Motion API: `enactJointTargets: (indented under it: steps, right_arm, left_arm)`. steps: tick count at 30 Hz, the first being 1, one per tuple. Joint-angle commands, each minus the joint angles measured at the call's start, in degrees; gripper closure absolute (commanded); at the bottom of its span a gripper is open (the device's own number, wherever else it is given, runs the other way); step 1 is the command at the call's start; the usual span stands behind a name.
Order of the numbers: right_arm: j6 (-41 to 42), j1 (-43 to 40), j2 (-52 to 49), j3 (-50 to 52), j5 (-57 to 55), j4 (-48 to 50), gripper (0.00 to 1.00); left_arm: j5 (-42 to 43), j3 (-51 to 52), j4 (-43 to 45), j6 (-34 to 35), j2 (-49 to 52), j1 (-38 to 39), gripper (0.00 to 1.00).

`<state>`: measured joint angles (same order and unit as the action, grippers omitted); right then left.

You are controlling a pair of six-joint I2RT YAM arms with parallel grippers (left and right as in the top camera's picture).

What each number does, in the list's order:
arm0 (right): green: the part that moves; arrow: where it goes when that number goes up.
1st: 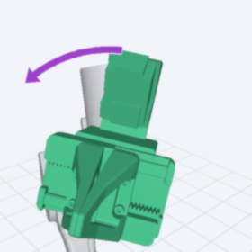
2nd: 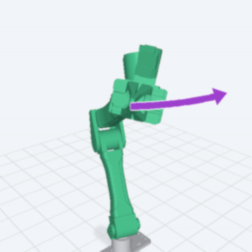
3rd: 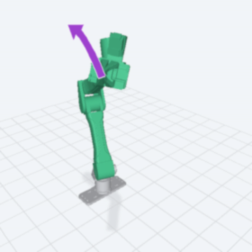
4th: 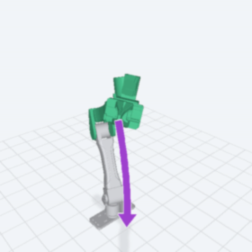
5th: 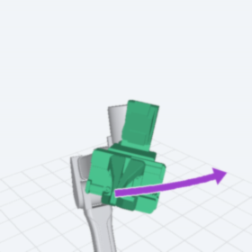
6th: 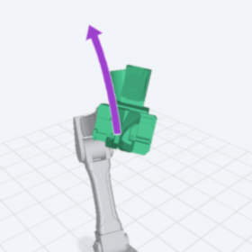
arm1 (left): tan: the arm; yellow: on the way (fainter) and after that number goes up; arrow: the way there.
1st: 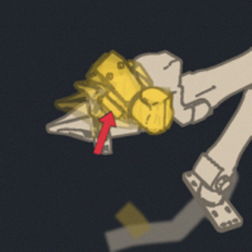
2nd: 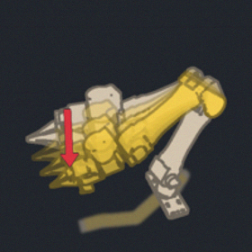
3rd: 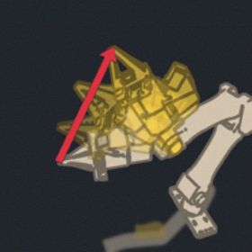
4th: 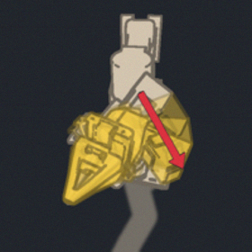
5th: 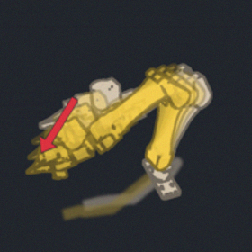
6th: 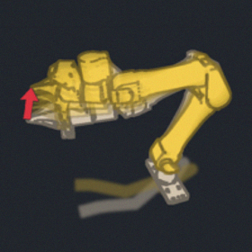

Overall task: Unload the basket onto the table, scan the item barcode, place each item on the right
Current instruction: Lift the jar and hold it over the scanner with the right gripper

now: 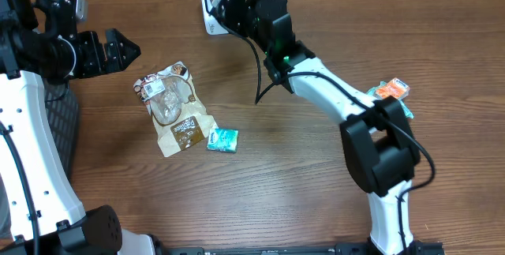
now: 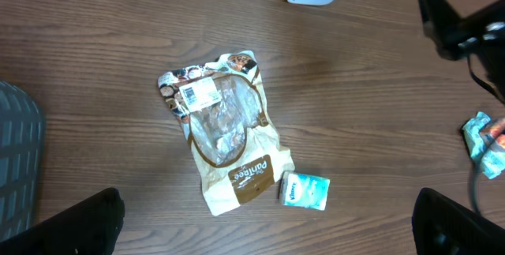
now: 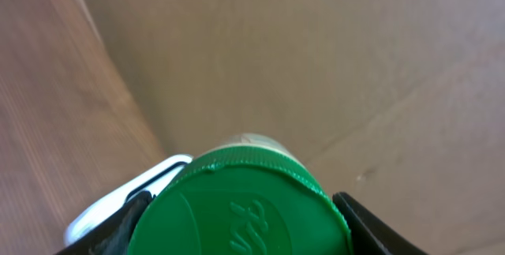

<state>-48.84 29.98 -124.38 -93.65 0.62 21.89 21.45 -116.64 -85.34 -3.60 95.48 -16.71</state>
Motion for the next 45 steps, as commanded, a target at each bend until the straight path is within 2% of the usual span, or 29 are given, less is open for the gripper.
enactJointTargets:
  steps: [1,6,13,21,26,32,37,45]
  right_arm:
    - [-9.6,-0.11,-3.06,-1.29,-2.19,6.62,0.6]
    - [-17.44,-0.72,-7.17,-2.51,-2.49,15.43,0.62]
    - [-26.03,-1.51,-13.33,-11.28,-2.47,13.57,0.66]
    - [-27.78,-1.75,-14.4,-15.87,-1.81,6.25,0.67]
    - [-40.06,-1.7,-16.39,-15.87,2.32,3.37,0.7]
    - [-41.92,-1.49,-16.83,-15.87,2.47,3.06,0.7]
    - [-48.65,-1.49,-16.83,-15.87,2.47,2.38,0.69]
    - [-48.7,-1.33,-16.81,-15.87,2.43,1.95,0.69]
  left_arm:
    - [0.59,-0.72,0.09,-1.14,-0.61,-0.04,0.0]
    - [0.59,-0.72,0.11,-1.14,-0.61,-0.04,0.0]
    - [0.59,-0.72,0.11,-1.14,-0.61,-0.04,0.01]
    - [0.59,-0.72,0.11,-1.14,-0.61,-0.04,0.01]
    - [0.59,-0.72,0.11,-1.14,-0.61,-0.04,0.01]
    - [0.59,-0.72,0.11,-1.14,-0.61,-0.04,0.0]
    - [0.59,-0.72,0.11,-1.14,-0.61,-0.04,0.0]
    - [0.59,-0.72,0.11,-1.14,-0.61,-0.04,0.0]
